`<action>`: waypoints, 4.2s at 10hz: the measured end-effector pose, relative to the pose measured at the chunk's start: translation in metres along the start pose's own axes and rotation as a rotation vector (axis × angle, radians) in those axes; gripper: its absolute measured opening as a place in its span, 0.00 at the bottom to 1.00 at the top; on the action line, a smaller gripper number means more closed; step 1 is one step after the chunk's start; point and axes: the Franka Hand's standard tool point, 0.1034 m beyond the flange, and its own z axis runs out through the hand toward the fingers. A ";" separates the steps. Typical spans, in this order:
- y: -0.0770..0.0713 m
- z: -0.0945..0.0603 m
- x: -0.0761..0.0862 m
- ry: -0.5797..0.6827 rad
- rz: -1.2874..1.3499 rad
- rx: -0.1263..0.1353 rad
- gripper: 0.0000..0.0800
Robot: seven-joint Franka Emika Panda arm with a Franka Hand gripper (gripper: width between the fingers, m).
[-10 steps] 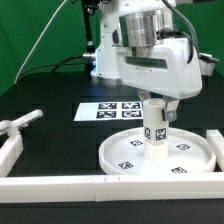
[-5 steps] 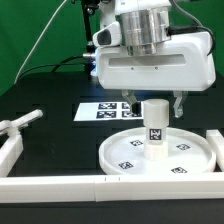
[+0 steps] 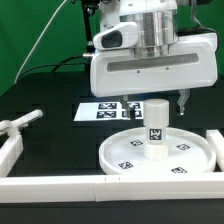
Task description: Assemble round table
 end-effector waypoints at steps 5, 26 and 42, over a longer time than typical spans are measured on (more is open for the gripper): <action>-0.001 0.000 0.000 0.000 0.209 0.002 0.50; -0.005 -0.007 0.006 -0.033 -0.277 -0.013 0.81; -0.006 -0.005 0.009 0.004 0.105 -0.051 0.51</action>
Offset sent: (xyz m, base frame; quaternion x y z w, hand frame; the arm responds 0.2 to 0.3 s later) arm 0.0000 0.0000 0.0000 0.0000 0.0000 0.1296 0.9916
